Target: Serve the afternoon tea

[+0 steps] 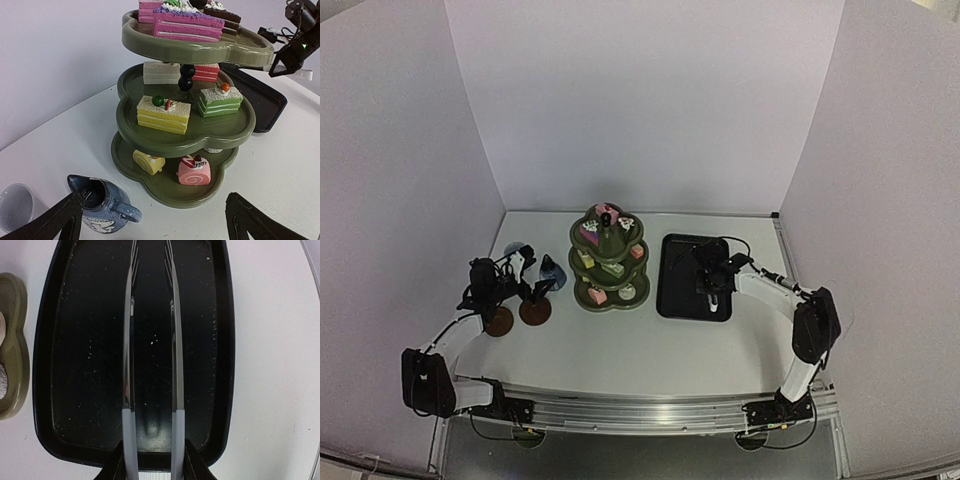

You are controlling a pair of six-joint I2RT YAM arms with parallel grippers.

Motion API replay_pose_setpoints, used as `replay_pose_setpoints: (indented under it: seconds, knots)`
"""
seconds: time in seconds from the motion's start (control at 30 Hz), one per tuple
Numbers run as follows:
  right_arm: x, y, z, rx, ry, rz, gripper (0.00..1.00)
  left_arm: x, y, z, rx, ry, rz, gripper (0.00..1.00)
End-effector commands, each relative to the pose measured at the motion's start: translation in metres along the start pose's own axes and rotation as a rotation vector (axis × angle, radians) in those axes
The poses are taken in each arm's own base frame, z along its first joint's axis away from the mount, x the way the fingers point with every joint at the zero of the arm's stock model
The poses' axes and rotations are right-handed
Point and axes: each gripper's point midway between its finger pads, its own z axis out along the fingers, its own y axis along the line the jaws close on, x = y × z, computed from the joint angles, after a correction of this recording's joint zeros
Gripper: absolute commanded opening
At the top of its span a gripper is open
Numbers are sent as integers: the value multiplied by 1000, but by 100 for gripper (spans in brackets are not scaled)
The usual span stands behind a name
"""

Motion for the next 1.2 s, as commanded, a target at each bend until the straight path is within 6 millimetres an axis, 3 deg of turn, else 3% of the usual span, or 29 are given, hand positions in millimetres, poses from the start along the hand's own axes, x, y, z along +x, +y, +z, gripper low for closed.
replay_pose_setpoints:
  seconds: [0.0, 0.5, 0.7, 0.87, 0.9, 0.93, 1.1, 1.17]
  knots:
    - [-4, 20, 27, -86, -38, 27, 30, -10, 0, -5, -18, -29, 3, 99]
    - [50, 14, 95, -15, 100, 6, 32, -10, 2, -6, -27, -23, 7, 99]
    - [58, 12, 102, -4, 123, 24, 37, -6, 2, -6, -27, -2, -6, 100]
    - [47, 14, 96, -2, 98, 26, 41, -2, 2, -6, -26, 18, -14, 100]
    - [44, 15, 93, -4, 94, 22, 44, 0, 2, -7, -26, 25, -18, 100]
    - [42, 15, 91, -3, 93, 16, 54, 2, 2, -7, -27, 34, -23, 100]
    - [24, 15, 73, 0, 53, -2, 62, 18, -2, -10, -19, 108, -39, 100]
    - [15, 15, 63, -7, 30, -7, 91, 27, -1, -12, -30, 161, -58, 100]
